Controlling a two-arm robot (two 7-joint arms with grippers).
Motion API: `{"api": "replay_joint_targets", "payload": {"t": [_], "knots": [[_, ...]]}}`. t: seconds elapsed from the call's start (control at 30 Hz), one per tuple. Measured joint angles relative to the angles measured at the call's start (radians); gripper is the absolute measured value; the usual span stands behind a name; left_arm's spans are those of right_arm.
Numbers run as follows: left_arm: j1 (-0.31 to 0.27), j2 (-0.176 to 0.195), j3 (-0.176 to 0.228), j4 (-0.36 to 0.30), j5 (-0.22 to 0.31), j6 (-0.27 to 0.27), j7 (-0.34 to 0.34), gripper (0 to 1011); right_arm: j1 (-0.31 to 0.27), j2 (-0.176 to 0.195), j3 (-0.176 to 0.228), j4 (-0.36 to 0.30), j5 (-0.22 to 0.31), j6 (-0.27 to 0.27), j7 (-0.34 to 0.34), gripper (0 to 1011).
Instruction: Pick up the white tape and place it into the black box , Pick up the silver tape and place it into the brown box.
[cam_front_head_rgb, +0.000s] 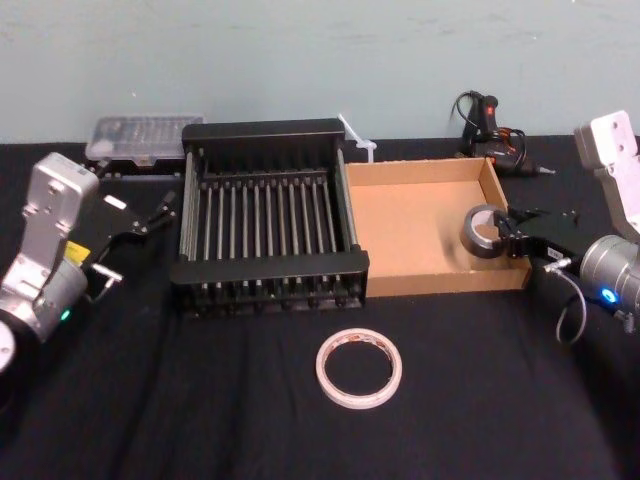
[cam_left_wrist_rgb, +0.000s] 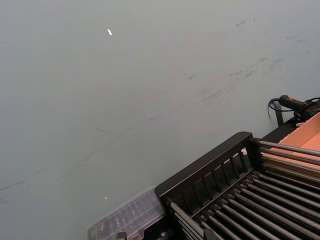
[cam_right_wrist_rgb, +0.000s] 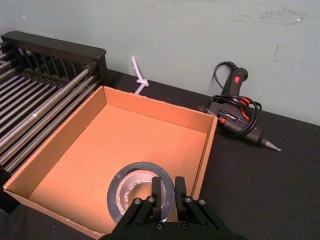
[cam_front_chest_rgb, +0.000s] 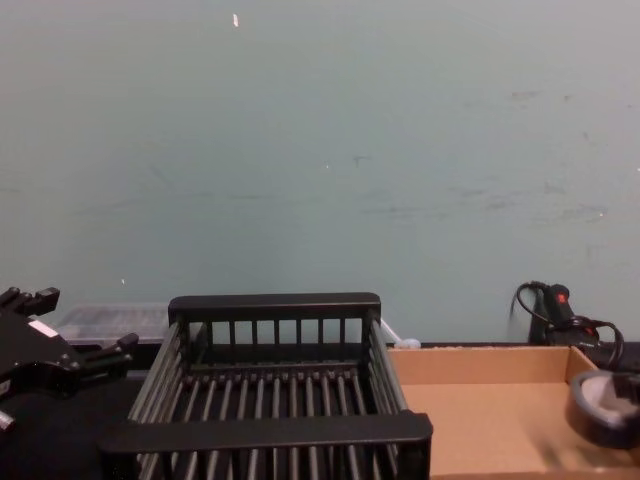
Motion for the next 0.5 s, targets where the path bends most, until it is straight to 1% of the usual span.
{"api": "replay_joint_targets", "payload": {"t": [0.07,0.17,0.2,0.23,0.27,0.37,0.4,0.43,0.5], "knots": [[0.000,0.000,0.000,0.000,0.000,0.000,0.000,1001,0.000,0.000,0.000,-0.001,0.000,0.000,0.000,224],[0.000,0.000,0.000,0.000,0.000,0.000,0.000,1001,-0.001,0.000,0.001,-0.001,0.001,0.000,0.000,279],[0.000,0.000,0.000,0.000,0.000,0.000,0.000,1001,-0.001,0.000,0.001,-0.001,0.001,0.000,0.000,340],[0.000,0.000,0.000,0.000,0.000,0.000,0.000,1001,-0.001,0.001,0.001,-0.001,0.001,0.000,0.000,359],[0.000,0.000,0.000,0.000,0.000,0.000,0.000,1001,-0.001,0.001,0.001,-0.001,0.001,0.000,0.000,419],[0.000,0.000,0.000,0.000,0.000,0.000,0.000,1001,-0.001,0.001,0.001,-0.002,0.001,0.000,0.000,482],[0.000,0.000,0.000,0.000,0.000,0.000,0.000,1001,-0.001,0.001,0.001,-0.002,0.001,0.000,0.000,541],[0.000,0.000,0.000,0.000,0.000,0.000,0.000,1001,-0.001,0.001,0.001,-0.002,0.002,0.000,0.000,541],[0.000,0.000,0.000,0.000,0.000,0.000,0.000,1001,-0.001,0.001,0.001,-0.002,0.002,0.000,0.000,621]]}}
